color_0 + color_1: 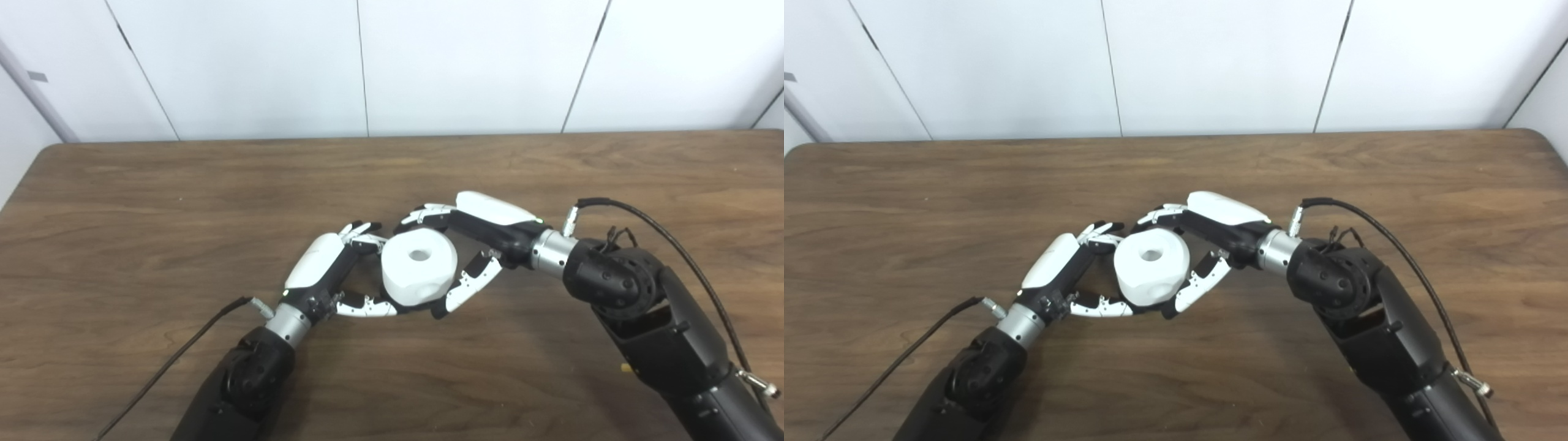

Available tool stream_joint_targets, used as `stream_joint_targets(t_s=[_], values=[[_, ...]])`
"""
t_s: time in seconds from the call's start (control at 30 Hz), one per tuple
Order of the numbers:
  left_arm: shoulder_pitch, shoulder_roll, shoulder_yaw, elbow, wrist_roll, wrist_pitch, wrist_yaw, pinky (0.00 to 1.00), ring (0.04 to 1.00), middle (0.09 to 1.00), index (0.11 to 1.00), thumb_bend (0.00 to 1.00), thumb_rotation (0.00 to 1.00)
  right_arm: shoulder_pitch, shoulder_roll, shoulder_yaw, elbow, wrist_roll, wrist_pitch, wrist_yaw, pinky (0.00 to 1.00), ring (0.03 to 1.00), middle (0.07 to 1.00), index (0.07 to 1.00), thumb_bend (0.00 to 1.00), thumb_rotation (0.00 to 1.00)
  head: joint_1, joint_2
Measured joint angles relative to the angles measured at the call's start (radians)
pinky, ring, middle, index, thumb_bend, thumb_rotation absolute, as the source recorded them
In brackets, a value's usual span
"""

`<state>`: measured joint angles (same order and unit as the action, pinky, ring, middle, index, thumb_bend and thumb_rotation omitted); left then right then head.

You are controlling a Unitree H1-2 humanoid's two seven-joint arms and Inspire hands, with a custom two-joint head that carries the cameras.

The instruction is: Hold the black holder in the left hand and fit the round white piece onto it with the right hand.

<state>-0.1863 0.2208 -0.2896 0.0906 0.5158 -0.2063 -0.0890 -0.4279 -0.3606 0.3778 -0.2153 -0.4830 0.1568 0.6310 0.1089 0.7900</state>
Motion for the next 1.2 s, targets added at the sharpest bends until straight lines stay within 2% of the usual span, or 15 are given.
stream_joint_targets(t_s=[0.47,0.67,0.9,1.03,1.2], values=[[0.000,0.000,0.001,0.000,-0.001,0.000,0.000,1.00,0.934,0.738,0.480,0.52,0.05,-0.001,0.000,-0.001,0.000,0.021,-0.002,0.001,0.85,1.000,0.950,0.825,0.96,0.35,-0.008,-0.009],[0.000,0.000,0.001,0.000,-0.002,-0.001,0.000,1.00,0.932,0.736,0.481,0.52,0.05,-0.001,-0.002,-0.009,0.000,0.024,-0.002,0.001,0.86,1.000,0.957,0.852,0.95,0.32,-0.020,-0.018],[0.000,0.003,0.002,0.002,-0.007,-0.005,-0.001,1.00,0.935,0.736,0.481,0.52,0.05,0.000,-0.033,-0.052,-0.001,0.042,-0.001,-0.003,0.84,0.999,0.969,0.915,0.94,0.36,-0.028,-0.031],[-0.001,0.009,0.004,0.006,-0.015,-0.011,-0.001,1.00,0.931,0.733,0.481,0.52,0.05,0.004,-0.069,-0.090,-0.019,0.060,0.029,-0.001,0.83,1.000,0.984,0.921,0.96,0.38,-0.037,-0.037],[-0.003,0.017,0.009,0.013,-0.019,-0.036,-0.003,1.00,0.930,0.732,0.481,0.52,0.05,0.031,-0.109,-0.131,-0.024,0.081,0.042,-0.006,0.87,1.000,0.988,0.925,0.95,0.36,-0.054,-0.049]])
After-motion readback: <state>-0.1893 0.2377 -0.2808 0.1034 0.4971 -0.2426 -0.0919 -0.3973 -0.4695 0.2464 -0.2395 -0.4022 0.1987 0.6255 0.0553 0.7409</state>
